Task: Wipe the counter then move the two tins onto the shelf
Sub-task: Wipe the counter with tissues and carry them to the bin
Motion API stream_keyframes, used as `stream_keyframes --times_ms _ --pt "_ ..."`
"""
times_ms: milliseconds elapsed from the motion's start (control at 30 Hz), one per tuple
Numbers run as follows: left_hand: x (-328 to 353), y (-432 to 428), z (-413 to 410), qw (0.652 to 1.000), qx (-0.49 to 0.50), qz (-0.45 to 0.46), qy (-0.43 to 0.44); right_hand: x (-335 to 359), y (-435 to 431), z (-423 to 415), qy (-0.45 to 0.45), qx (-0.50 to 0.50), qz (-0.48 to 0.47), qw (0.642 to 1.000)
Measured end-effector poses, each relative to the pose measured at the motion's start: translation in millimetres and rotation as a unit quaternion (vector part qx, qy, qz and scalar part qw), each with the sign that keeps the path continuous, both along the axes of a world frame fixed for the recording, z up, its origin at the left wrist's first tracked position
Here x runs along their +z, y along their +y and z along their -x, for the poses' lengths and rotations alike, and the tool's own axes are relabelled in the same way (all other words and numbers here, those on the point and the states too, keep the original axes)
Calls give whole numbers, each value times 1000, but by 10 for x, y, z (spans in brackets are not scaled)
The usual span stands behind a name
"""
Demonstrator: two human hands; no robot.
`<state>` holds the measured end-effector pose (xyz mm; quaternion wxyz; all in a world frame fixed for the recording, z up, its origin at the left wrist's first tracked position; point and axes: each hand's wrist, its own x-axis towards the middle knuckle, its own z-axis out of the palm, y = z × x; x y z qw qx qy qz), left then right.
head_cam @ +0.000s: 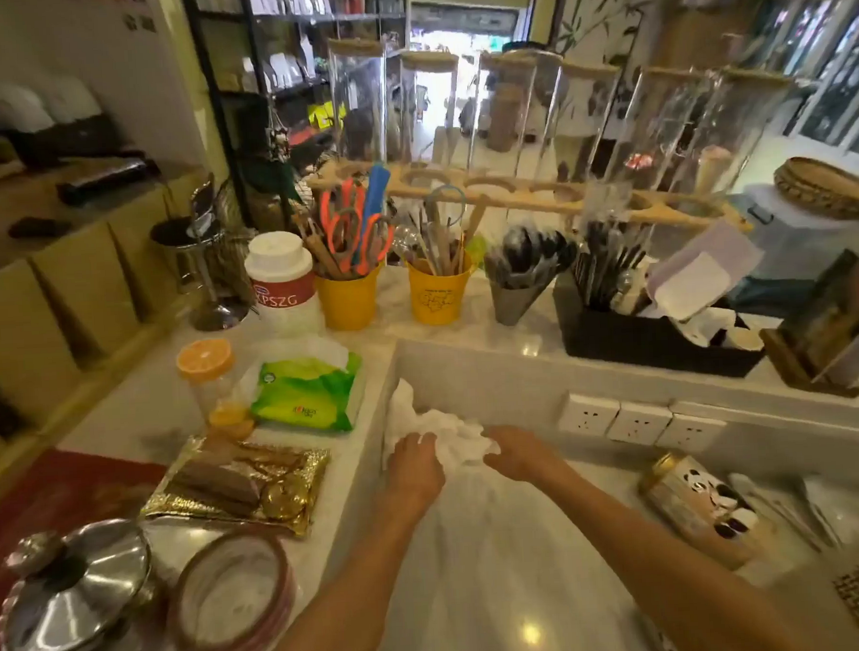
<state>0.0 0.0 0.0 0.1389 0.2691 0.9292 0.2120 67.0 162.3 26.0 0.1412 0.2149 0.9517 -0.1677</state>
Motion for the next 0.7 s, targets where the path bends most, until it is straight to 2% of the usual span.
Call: stream_keyframes --times_ms 133,233,300,367,467,533,633,700 --pt "-261 174 126 999 23 31 11 -227 34 362 -21 9 0 1000" --pt "-451 289 178 993 40 60 89 -437 92 599 -37 18 -21 999" --pt "-652 305 145 993 30 100 48 -595 122 662 -44 15 -27 999" --pt "-827 268 124 992 44 104 61 -745 144 679 -38 22 -16 999" --pt "-949 198 53 988 29 149 32 -941 129 700 -36 12 58 998" --pt "-1008 166 45 986 51 150 54 -1034 86 740 -41 -8 89 995" --pt "-1010 118 47 986 56 158 18 -1126 1 794 -53 -45 86 994" --pt "-1050 75 37 986 51 157 26 -1149 -52 812 -69 -71 71 993"
